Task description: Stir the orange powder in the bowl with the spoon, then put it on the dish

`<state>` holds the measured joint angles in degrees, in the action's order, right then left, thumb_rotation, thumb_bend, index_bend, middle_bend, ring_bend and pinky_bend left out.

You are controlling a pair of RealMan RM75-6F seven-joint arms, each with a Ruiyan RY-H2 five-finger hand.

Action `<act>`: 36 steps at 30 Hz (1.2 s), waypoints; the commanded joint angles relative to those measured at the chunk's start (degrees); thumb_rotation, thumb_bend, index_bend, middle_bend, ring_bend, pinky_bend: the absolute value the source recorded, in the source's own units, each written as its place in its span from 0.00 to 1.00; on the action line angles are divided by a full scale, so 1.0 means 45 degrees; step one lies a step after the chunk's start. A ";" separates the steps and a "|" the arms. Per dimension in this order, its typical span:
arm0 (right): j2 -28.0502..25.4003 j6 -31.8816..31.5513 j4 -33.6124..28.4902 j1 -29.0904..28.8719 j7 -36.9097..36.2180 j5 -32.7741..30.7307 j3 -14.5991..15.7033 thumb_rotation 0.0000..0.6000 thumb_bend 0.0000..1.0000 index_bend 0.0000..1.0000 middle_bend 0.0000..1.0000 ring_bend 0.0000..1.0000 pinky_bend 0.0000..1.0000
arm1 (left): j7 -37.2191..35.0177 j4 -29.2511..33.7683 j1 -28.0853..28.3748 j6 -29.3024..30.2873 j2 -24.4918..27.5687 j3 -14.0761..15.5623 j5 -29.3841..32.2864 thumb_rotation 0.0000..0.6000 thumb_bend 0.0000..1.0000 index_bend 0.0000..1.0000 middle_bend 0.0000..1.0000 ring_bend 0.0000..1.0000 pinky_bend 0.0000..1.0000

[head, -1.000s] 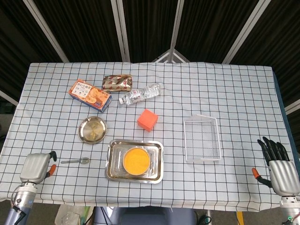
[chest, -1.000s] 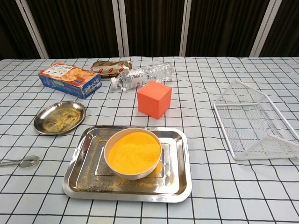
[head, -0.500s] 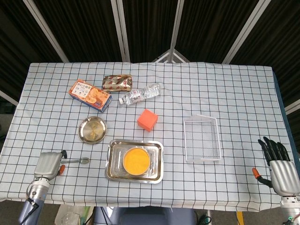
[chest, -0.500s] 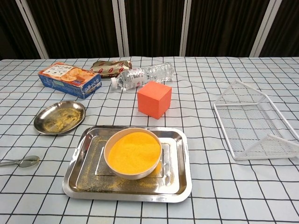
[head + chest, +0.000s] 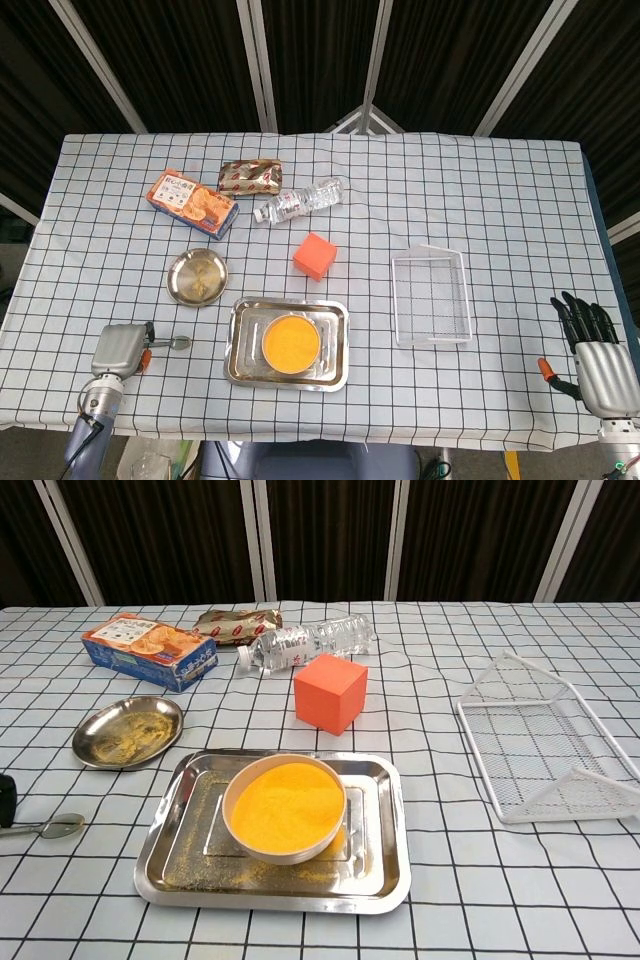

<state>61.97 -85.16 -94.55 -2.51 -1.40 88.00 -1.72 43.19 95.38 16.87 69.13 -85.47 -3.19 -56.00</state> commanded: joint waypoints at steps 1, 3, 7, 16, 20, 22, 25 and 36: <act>0.0003 -0.0009 0.0006 0.0004 0.0003 0.0005 0.0001 1.00 0.36 0.00 0.00 0.00 0.00 | -0.0055 -0.0051 0.0037 0.0031 -0.0042 0.0046 0.0030 1.00 0.57 0.46 0.96 0.89 0.94; 0.0002 -0.0018 0.0003 0.0007 0.0006 0.0014 0.0003 1.00 0.36 0.00 0.00 0.00 0.00 | -0.0116 -0.0132 0.0070 0.0051 -0.0090 0.0077 0.0059 1.00 0.57 0.46 0.96 0.89 0.94; 0.0006 -0.0021 0.0004 0.0009 0.0020 0.0012 0.0002 1.00 0.36 0.00 0.00 0.00 0.00 | -0.0152 -0.0246 0.0134 0.0072 -0.0144 0.0114 0.0169 1.00 0.58 0.46 0.96 0.89 0.94; 0.0022 -0.0031 0.0002 0.0012 0.0035 0.0011 -0.0003 1.00 0.36 0.00 0.00 0.00 0.00 | -0.0292 -0.0412 0.0245 0.0164 -0.0200 0.0223 0.0181 1.00 0.57 0.47 0.96 0.89 0.94; 0.0022 -0.0036 0.0001 0.0015 0.0037 0.0006 -0.0007 1.00 0.36 0.00 0.00 0.00 0.00 | -0.0301 -0.0448 0.0291 0.0166 -0.0230 0.0293 0.0197 1.00 0.56 0.47 0.95 0.89 0.94; 0.0018 -0.0039 0.0002 0.0016 0.0034 0.0003 -0.0009 1.00 0.36 0.00 0.00 0.00 0.00 | -0.0299 -0.0464 0.0311 0.0174 -0.0249 0.0327 0.0201 1.00 0.56 0.47 0.95 0.89 0.94; 0.0024 -0.0042 0.0010 0.0018 0.0032 0.0004 -0.0009 1.00 0.36 0.00 0.00 0.00 0.00 | -0.0327 -0.0457 0.0332 0.0209 -0.0262 0.0358 0.0189 1.00 0.56 0.46 0.95 0.89 0.94; 0.0012 -0.0045 0.0003 0.0027 0.0012 -0.0012 -0.0012 1.00 0.36 0.00 0.00 0.00 0.00 | -0.0301 -0.0600 0.0400 0.0266 -0.0370 0.0549 0.0156 1.00 0.55 0.47 0.95 0.89 0.94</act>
<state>62.03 -85.36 -94.54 -2.39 -1.35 87.95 -1.77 41.84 92.71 18.65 70.31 -87.11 -0.72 -55.30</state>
